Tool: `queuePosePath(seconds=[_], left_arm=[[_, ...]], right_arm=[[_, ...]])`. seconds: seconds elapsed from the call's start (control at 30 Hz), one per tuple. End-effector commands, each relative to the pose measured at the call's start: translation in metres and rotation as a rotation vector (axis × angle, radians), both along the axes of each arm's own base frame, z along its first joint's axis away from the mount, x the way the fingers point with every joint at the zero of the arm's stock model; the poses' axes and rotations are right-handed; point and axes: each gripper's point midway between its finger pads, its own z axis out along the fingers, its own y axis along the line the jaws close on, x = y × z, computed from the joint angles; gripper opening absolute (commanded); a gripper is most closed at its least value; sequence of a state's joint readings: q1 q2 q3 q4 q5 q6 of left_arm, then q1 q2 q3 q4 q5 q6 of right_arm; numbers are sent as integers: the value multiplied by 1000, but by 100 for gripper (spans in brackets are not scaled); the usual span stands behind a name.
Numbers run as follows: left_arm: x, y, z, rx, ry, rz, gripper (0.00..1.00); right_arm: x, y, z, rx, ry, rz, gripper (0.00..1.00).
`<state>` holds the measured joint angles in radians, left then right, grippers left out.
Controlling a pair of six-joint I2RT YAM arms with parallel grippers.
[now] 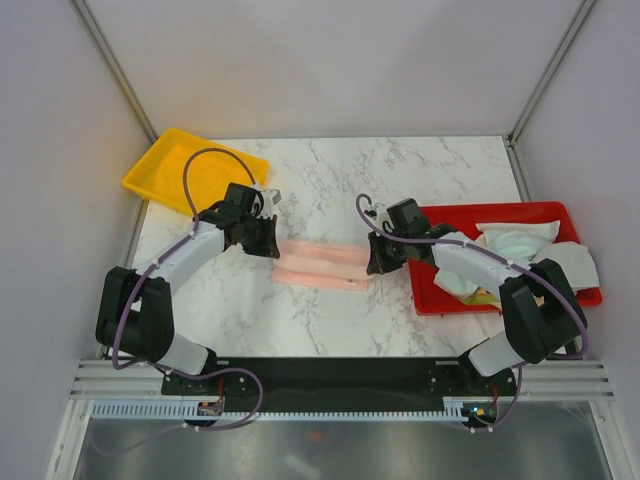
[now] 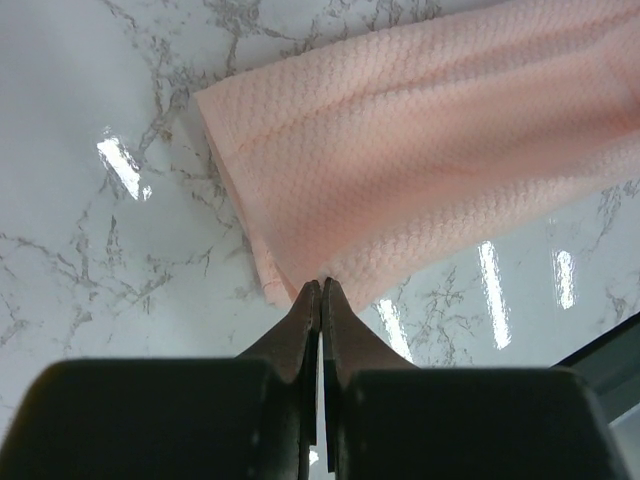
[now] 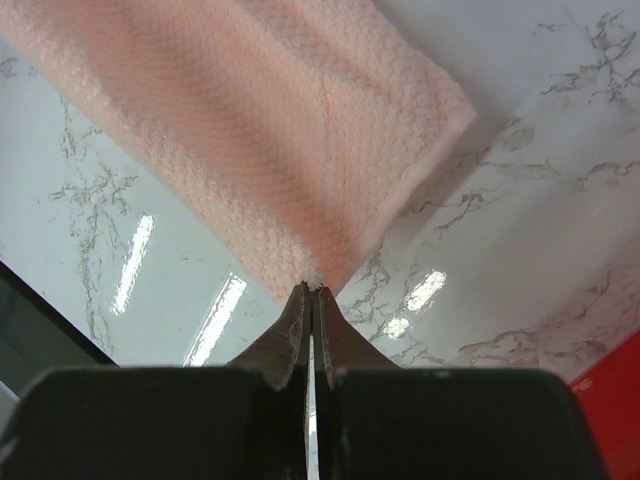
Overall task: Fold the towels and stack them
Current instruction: Fold the towel
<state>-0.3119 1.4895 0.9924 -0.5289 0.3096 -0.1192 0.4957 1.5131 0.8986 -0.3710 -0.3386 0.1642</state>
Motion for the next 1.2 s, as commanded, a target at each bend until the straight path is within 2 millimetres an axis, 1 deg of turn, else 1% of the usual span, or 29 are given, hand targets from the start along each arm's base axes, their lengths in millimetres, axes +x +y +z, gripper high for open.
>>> queuePosePath(seconds=[0.0, 0.07, 0.13, 0.2, 0.33, 0.43, 0.5, 0.53, 0.57, 0.6, 0.63, 0.67, 0.73, 0.77, 0.83, 0.87, 0.9, 0.93, 0.97, 1.0, 1.03, 1.07, 1.1, 1.13, 1.17], left_arm=[[-4, 5, 2, 27, -7, 37, 2], [-7, 4, 0, 42, -3, 31, 2], [-8, 6, -6, 72, 13, 42, 2], [-9, 7, -10, 81, 23, 47, 2], [-11, 5, -16, 96, 44, 46, 2], [-14, 9, -19, 121, 52, 50, 2], [-15, 14, -19, 158, 48, 69, 12], [-16, 14, -19, 177, 43, 69, 21], [-14, 16, -18, 196, 40, 83, 32], [-16, 25, -18, 243, 53, 118, 36], [-14, 27, -16, 259, 49, 134, 40], [-8, 35, -10, 293, 26, 171, 45], [-6, 41, -1, 315, 19, 229, 47], [0, 39, 8, 303, 1, 247, 47], [4, 25, 24, 208, -9, 285, 47], [4, 16, 27, 154, -5, 281, 47], [-1, -2, 31, 49, 33, 275, 47], [-6, -8, 26, 12, 58, 273, 47], [0, -19, 28, -49, 40, 263, 46], [-3, -27, 26, -98, 69, 267, 47], [-7, -28, 13, -98, 103, 268, 46], [-5, -31, 9, -109, 106, 265, 45], [-5, -29, 0, -98, 132, 288, 44], [-8, -27, -9, -79, 158, 305, 43], [-9, -25, -22, -58, 184, 319, 43]], right_arm=[[2, 4, 8, 16, -42, -18, 0], [0, 5, 7, 17, -38, -16, 0], [-6, 12, 7, 25, -37, 6, 0], [-8, 13, 7, 27, -40, 8, 0], [-11, 11, 1, 11, -30, -1, 0], [-14, 10, -3, 3, -20, -8, 0], [-14, 10, -1, 2, -25, -11, 5], [-14, 9, 0, -1, -23, -19, 9], [-12, 7, 1, -9, -30, -28, 18], [-14, 6, 5, -14, -27, -34, 22], [-11, 6, 11, -11, -34, -44, 24], [-10, 5, 15, -15, -34, -64, 29], [-11, 6, 30, 3, -35, -74, 31], [-11, 8, 36, 21, -29, -85, 32], [-11, 13, 50, 63, -37, -88, 33], [-11, 16, 54, 79, -32, -96, 33], [-12, 21, 54, 101, -12, -99, 33], [-9, 27, 57, 123, -15, -98, 32], [-10, 33, 54, 131, -8, -88, 31], [-7, 39, 50, 156, 5, -97, 30], [-8, 40, 42, 156, 22, -103, 29], [-8, 40, 36, 155, 31, -112, 28], [-6, 42, 30, 161, 31, -120, 28], [-11, 37, 15, 140, 47, -130, 28], [-12, 35, 7, 129, 54, -135, 28]])
